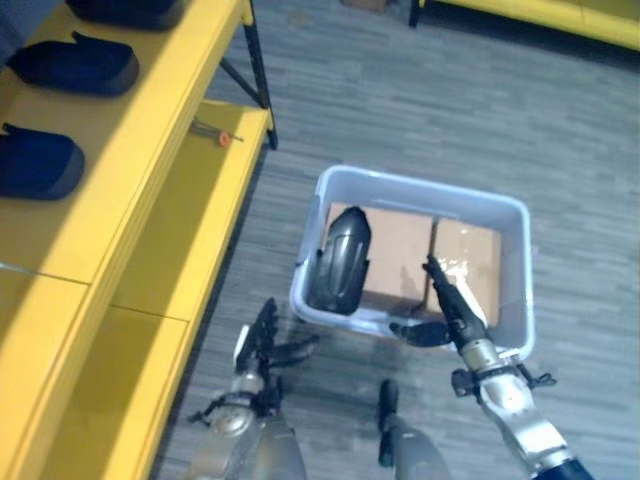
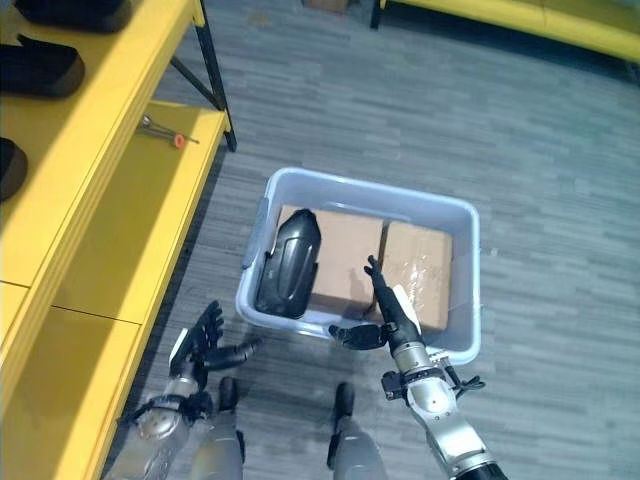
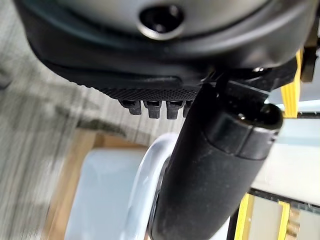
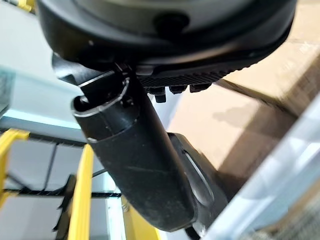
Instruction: Move parts from the plastic box to the shelf.
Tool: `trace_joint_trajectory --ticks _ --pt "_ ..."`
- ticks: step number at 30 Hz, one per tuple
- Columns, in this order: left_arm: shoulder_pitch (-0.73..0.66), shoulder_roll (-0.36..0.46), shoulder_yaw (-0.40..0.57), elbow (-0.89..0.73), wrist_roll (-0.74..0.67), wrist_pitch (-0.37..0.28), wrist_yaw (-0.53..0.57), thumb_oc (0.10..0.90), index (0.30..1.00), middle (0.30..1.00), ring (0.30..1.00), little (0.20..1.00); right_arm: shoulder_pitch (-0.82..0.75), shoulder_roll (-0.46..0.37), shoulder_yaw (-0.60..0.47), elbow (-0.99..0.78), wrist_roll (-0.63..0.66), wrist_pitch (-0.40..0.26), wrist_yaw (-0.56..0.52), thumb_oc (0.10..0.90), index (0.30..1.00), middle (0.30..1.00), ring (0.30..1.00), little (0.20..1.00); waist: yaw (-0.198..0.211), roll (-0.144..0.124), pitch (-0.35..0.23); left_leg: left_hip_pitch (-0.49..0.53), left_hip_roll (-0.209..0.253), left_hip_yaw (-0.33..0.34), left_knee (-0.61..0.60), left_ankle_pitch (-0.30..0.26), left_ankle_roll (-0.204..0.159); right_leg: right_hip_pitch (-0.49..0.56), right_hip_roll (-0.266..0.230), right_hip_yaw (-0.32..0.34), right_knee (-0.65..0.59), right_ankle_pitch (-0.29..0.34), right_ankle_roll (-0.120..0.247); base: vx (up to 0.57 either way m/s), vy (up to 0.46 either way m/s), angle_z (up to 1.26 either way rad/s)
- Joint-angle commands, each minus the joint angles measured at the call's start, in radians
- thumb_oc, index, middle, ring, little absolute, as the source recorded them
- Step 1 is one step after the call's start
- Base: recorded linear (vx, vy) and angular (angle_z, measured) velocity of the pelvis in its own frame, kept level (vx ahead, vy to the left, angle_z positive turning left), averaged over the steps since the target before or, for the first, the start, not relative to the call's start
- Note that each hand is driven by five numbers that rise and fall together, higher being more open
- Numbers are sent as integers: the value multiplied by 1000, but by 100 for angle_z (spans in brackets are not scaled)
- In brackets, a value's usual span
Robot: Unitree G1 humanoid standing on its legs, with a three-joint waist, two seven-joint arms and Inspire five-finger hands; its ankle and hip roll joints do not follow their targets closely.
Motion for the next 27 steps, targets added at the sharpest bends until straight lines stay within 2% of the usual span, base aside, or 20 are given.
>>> trace_joint_trajectory --ticks 1,3,8,12,19,22,27 --pt "-18 62 40 -140 15 -96 43 900 1000 1000 1000 1000 -120 24 17 -75 -10 -85 -15 900 1000 1000 1000 1000 31 -32 -53 -12 31 45 103 -72 25 34 -43 22 32 69 77 75 193 -13" --pt "-39 61 53 -122 25 -98 67 900 1000 1000 1000 1000 -124 19 15 -81 -35 -81 -10 900 1000 1000 1000 1000 23 -44 -54 -27 12 74 144 -110 45 23 -71 28 15 110 92 77 193 -16" --pt "-53 59 56 -121 27 -97 73 900 1000 1000 1000 1000 -135 -2 12 -81 -75 -79 -7 900 1000 1000 1000 1000 20 -52 -58 -36 5 89 161 -128 51 14 -84 27 5 127 102 38 49 -21" --pt "-63 59 57 -140 28 -99 67 900 1000 1000 1000 1000 -205 -91 -38 -79 -197 -75 -56 900 1000 1000 1000 1000 18 -61 -59 -50 10 94 167 -129 50 -2 -84 20 5 129 109 35 -27 -11" --pt "-77 75 48 -155 12 -99 52 900 1000 1000 1000 1000 -326 -228 -85 -112 -279 -76 -101 900 1000 1000 1000 1000 20 -61 -32 -68 31 79 139 -98 32 -41 -66 -2 29 104 103 5 -67 -4" --pt "-83 83 42 -161 1 -99 50 900 1000 1000 1000 1000 -400 -256 -59 -78 -268 -71 -101 900 1000 1000 1000 1000 29 -60 -13 -75 44 69 121 -81 24 -60 -57 -9 42 88 97 -18 -91 2" --pt "-105 92 32 -165 -20 -116 56 900 1000 1000 1000 1000 -637 -378 100 146 -393 -18 -118 900 1000 1000 1000 1000 66 -43 44 -94 59 48 82 -39 9 -102 -41 -29 78 55 83 -40 -88 11"
